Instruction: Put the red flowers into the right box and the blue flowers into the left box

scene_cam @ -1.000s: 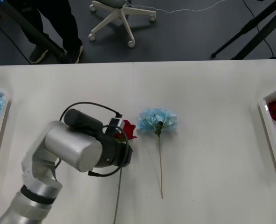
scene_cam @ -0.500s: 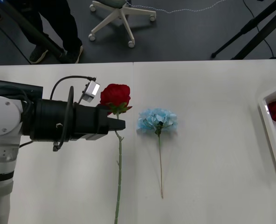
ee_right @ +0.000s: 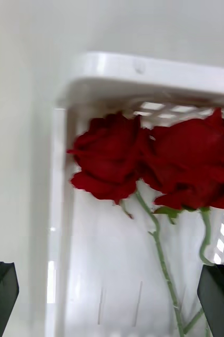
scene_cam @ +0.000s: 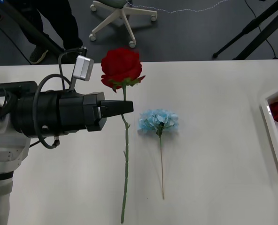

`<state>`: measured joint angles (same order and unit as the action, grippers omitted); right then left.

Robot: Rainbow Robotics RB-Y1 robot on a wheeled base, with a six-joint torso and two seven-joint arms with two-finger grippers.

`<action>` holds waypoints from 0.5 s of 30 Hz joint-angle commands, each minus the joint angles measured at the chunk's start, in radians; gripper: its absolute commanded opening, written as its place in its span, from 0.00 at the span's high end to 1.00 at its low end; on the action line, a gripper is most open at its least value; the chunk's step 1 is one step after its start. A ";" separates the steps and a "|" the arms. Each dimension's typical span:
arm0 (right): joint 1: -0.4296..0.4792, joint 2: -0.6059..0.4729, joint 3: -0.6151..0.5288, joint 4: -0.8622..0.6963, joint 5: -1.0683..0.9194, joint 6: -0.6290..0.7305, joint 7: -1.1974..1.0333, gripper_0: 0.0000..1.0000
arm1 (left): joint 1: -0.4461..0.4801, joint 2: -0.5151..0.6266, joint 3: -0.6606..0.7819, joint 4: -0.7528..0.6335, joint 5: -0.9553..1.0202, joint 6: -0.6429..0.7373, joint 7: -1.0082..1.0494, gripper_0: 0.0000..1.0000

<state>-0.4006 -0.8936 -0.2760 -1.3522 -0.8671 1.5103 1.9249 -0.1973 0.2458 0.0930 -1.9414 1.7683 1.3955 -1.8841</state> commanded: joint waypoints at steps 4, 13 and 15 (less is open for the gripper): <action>-0.027 -0.067 -0.011 -0.087 -0.185 0.077 0.160 0.00 | -0.085 -0.019 -0.024 -0.013 0.002 -0.044 0.043 1.00; -0.026 -0.065 -0.011 -0.087 -0.569 0.177 0.315 0.00 | -0.105 -0.040 -0.038 -0.013 -0.010 -0.043 0.057 1.00; -0.027 -0.065 -0.008 -0.087 -0.625 0.199 0.342 0.00 | -0.105 -0.040 -0.038 -0.013 -0.010 -0.043 0.059 1.00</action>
<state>-0.4017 -0.9102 -0.2761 -1.4118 -1.4562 1.6921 2.2253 -0.2671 0.2275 0.0771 -1.9396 1.7620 1.3591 -1.8840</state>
